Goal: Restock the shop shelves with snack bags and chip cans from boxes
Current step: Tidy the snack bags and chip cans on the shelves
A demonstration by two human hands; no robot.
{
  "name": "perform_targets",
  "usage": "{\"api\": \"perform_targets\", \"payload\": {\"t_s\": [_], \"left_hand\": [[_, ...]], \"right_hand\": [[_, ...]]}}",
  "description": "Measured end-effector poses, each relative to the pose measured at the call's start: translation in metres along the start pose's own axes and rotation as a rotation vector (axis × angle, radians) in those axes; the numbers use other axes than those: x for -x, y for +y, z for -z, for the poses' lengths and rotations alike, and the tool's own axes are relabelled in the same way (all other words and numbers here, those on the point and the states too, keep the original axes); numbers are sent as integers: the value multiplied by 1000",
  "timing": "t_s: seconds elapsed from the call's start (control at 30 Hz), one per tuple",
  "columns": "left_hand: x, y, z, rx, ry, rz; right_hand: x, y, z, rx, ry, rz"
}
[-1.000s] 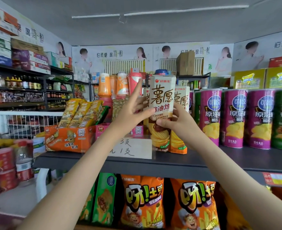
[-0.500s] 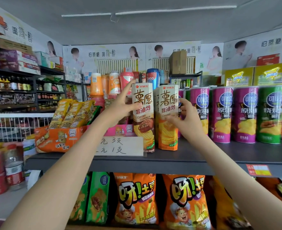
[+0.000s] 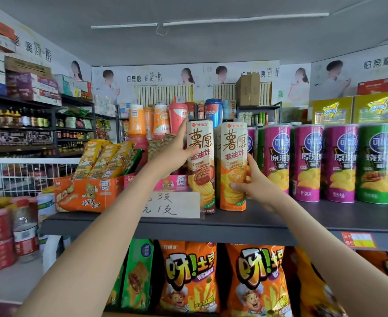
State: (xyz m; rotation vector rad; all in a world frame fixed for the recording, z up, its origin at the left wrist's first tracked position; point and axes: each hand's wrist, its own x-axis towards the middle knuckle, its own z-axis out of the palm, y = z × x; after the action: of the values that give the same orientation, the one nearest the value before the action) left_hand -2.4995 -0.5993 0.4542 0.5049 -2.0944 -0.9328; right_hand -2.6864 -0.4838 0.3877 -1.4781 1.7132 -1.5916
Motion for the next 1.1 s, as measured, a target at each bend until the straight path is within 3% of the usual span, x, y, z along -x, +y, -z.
{"api": "perform_targets", "payload": {"t_s": [0.4, 0.57, 0.73, 0.9, 1.0, 1.1], "left_hand": [[7, -4, -8, -59, 87, -43], [62, -6, -19, -9, 411, -130], [153, -49, -34, 52, 690, -193], [228, -126, -36, -76, 758, 92], [260, -170, -27, -260, 712, 278], [276, -204, -14, -390, 648, 384]], "right_hand": [[8, 7, -2, 77, 17, 30], [40, -2, -11, 368, 279, 151], [99, 6, -50, 333, 384, 397], [152, 42, -125, 259, 200, 515], [161, 79, -183, 236, -22, 398], [152, 110, -238, 240, -93, 277]]}}
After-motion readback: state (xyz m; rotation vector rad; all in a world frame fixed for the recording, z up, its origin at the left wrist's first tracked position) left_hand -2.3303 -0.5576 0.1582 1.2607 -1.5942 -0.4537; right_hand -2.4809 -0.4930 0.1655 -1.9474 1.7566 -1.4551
